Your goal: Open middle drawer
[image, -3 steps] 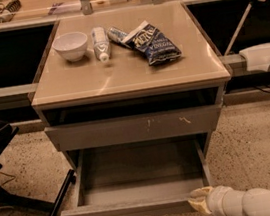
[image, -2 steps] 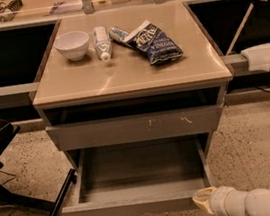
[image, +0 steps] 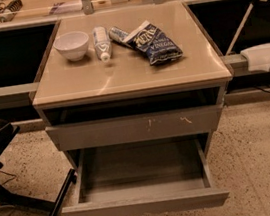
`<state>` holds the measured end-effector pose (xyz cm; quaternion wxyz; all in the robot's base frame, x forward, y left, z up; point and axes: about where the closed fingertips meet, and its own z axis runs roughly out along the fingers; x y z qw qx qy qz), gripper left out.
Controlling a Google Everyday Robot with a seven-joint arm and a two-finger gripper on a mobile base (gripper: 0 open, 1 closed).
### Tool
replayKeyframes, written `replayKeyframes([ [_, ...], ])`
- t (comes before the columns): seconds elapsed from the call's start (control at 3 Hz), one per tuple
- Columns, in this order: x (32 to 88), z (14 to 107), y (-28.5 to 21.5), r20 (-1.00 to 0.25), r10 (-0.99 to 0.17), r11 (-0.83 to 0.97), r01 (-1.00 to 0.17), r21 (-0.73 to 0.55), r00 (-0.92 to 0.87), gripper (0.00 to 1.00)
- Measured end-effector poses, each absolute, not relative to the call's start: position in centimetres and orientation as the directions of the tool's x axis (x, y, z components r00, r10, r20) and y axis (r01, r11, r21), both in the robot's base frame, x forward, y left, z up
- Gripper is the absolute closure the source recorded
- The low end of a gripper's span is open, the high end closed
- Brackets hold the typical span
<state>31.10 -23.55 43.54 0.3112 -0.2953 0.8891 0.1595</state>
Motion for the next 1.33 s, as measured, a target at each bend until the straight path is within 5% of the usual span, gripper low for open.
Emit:
replayKeyframes([
  [1.33, 28.25, 43.51, -24.81, -0.642, -0.388, 0.795, -0.593, 0.131, -0.662, 0.11],
])
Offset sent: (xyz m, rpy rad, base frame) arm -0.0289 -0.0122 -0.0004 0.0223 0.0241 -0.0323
